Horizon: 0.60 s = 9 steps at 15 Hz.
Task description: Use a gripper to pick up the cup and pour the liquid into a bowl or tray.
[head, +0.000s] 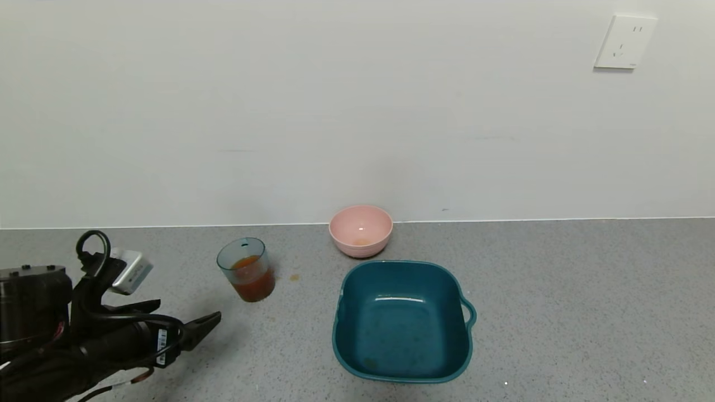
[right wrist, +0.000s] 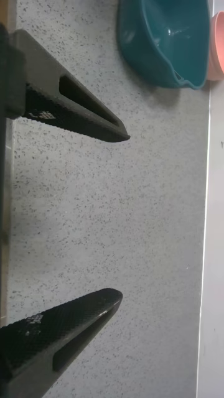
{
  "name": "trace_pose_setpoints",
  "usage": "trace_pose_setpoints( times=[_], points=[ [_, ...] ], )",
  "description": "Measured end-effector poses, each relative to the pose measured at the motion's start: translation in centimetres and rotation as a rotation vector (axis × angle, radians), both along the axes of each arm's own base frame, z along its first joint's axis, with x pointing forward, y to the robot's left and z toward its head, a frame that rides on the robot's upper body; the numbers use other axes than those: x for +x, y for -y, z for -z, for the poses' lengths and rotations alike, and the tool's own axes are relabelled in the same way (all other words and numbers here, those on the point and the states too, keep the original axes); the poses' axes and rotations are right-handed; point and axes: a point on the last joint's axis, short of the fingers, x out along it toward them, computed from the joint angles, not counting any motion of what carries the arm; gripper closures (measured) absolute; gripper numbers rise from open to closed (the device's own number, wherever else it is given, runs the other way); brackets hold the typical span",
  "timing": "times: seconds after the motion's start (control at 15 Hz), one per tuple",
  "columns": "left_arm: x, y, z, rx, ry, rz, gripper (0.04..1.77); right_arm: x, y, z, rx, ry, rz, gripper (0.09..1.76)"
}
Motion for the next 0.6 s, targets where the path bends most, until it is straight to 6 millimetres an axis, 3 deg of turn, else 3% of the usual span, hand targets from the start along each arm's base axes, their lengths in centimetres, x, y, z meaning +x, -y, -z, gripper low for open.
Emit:
trace_pose_setpoints(
  times=[0.6],
  points=[
    [4.8,0.6,3.6,0.005,0.023,0.022,0.09,0.0,0.0,0.0,0.001,0.0,0.0,0.14]
  ],
)
